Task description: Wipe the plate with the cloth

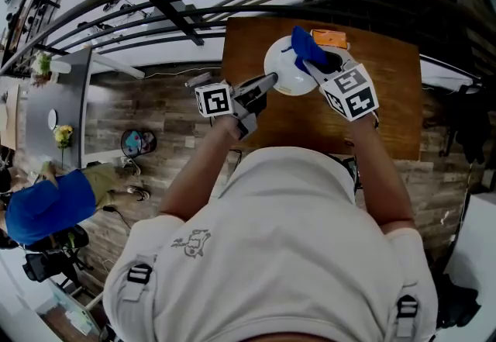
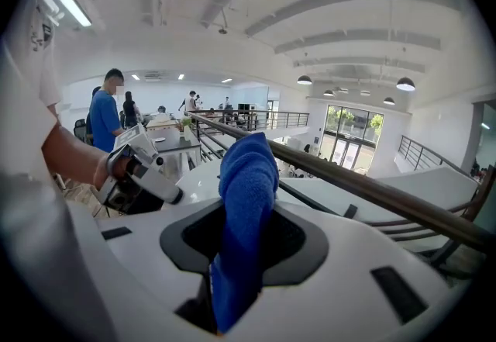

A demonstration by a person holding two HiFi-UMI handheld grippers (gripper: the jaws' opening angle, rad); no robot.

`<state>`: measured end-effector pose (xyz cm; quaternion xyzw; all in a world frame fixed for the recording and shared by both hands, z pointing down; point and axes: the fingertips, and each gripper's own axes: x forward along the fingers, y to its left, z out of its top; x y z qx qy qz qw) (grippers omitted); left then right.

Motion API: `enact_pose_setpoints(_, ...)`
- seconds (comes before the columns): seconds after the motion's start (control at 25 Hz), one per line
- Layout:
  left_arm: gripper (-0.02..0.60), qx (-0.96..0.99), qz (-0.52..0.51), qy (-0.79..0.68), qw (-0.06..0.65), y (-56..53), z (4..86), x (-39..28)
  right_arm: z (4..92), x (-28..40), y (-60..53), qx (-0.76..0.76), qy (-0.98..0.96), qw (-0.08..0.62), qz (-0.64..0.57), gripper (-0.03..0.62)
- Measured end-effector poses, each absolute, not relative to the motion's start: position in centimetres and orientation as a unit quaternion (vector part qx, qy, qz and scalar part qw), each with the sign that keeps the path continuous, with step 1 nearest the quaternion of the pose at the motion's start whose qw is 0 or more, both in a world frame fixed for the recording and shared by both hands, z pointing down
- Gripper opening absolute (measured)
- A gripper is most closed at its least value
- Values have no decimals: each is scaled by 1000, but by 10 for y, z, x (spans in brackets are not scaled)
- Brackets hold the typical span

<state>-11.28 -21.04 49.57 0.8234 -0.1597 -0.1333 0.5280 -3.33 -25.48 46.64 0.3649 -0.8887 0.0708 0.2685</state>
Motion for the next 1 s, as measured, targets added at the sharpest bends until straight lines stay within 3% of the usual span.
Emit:
enact_pose_setpoints(0.2,25,854,-113,-153,484,-212,486,-103,449,-71,-246,332,-903,270,32,127)
enact_pose_setpoints(0.48,18,835,-131,-205,493,-231,479,-135,471,-100,-209,277,-917,285,37,127)
enact_pose_setpoints(0.72,20,878,-97,-218,415,-239,467,-155,491,-69,-210,295,-903,307,61,126)
enact_pose_setpoints(1.0,17,895,-59,-221,382,-239,475,-166,478,-36,-229,342,-889,297,65,127)
